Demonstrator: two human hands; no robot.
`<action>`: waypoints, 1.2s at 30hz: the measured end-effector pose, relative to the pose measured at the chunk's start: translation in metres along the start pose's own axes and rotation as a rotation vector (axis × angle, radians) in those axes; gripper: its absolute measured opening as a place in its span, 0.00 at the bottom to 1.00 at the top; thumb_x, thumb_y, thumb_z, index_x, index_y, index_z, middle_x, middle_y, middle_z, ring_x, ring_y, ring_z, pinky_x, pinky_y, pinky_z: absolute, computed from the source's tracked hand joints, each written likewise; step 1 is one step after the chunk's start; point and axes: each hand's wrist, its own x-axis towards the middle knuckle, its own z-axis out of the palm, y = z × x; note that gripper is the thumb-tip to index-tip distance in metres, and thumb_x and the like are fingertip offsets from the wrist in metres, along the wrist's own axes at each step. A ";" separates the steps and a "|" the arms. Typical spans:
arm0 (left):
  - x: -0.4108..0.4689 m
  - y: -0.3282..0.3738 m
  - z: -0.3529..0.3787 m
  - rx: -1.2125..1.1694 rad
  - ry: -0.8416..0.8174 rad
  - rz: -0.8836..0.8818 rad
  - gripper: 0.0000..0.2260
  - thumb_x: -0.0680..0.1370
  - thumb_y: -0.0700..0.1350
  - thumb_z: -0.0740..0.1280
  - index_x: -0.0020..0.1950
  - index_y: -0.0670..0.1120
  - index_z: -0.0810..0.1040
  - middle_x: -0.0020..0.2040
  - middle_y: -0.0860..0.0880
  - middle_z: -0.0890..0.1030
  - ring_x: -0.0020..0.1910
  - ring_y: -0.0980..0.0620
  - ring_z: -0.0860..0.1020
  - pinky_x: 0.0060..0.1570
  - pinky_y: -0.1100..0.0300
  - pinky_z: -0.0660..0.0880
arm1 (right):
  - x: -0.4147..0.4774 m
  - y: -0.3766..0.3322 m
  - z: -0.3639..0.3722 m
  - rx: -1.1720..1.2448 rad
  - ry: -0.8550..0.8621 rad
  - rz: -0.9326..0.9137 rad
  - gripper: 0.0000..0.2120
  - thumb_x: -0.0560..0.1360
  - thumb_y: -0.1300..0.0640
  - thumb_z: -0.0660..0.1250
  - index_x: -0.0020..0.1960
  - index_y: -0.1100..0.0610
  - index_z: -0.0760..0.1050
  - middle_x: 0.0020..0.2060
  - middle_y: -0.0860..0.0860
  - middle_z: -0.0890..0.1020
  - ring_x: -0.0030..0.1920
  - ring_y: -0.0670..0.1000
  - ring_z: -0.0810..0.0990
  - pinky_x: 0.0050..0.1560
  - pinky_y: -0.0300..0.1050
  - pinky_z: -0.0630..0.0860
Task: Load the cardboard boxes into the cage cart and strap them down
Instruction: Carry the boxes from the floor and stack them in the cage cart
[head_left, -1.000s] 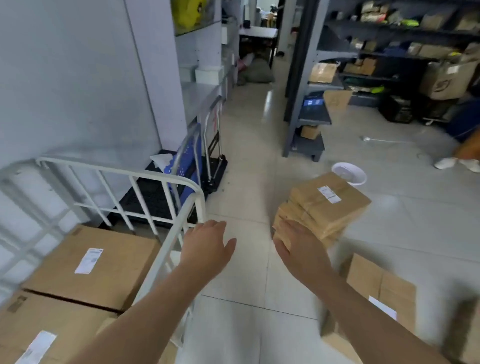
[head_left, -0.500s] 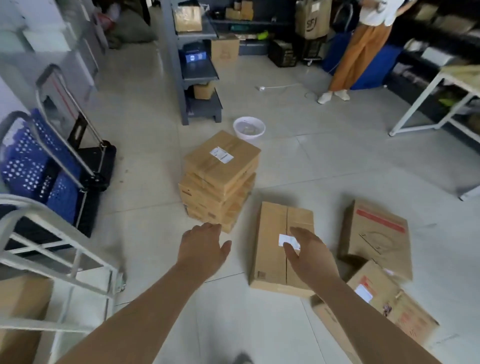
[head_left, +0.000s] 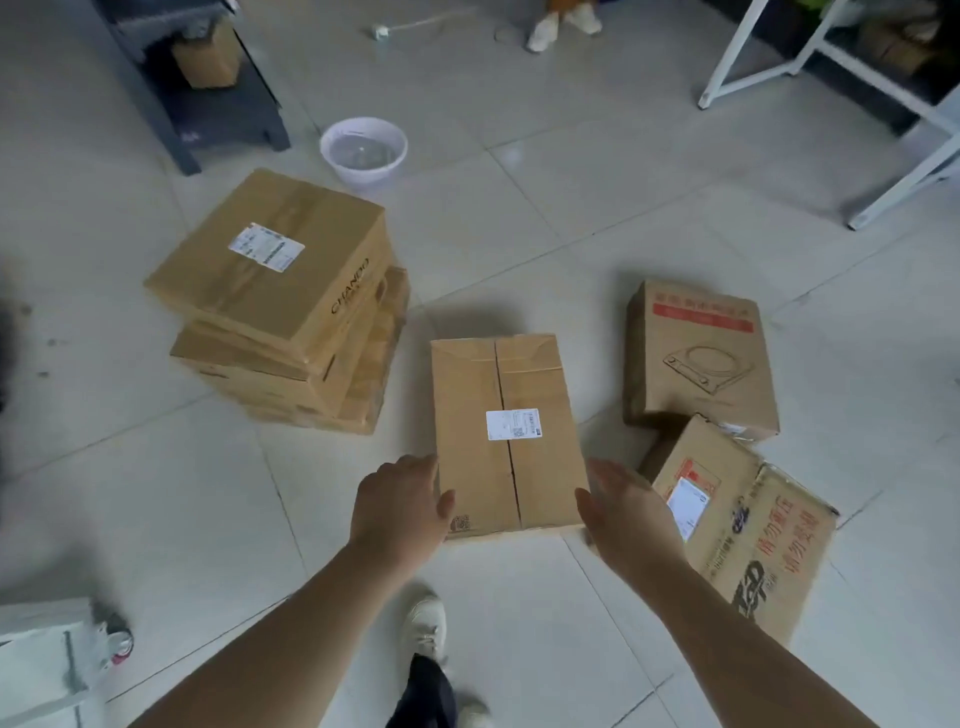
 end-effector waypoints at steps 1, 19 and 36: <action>0.017 0.000 0.012 -0.009 -0.017 -0.002 0.19 0.79 0.56 0.58 0.66 0.48 0.71 0.59 0.49 0.78 0.56 0.48 0.76 0.54 0.56 0.71 | 0.013 0.009 0.012 -0.027 0.007 0.001 0.19 0.78 0.52 0.59 0.66 0.56 0.70 0.62 0.52 0.75 0.62 0.54 0.73 0.58 0.46 0.71; 0.213 -0.030 0.316 -0.092 -0.367 -0.207 0.36 0.78 0.63 0.58 0.79 0.50 0.47 0.74 0.42 0.58 0.71 0.42 0.64 0.65 0.50 0.67 | 0.208 0.190 0.270 -0.129 -0.106 0.191 0.26 0.80 0.44 0.55 0.75 0.48 0.57 0.74 0.55 0.61 0.72 0.57 0.63 0.68 0.51 0.65; 0.246 -0.044 0.425 -0.299 -0.271 -0.393 0.54 0.67 0.63 0.73 0.75 0.61 0.34 0.64 0.40 0.57 0.56 0.36 0.74 0.59 0.48 0.72 | 0.263 0.255 0.346 0.060 -0.181 0.288 0.38 0.73 0.37 0.65 0.73 0.31 0.43 0.61 0.56 0.62 0.63 0.60 0.66 0.63 0.55 0.70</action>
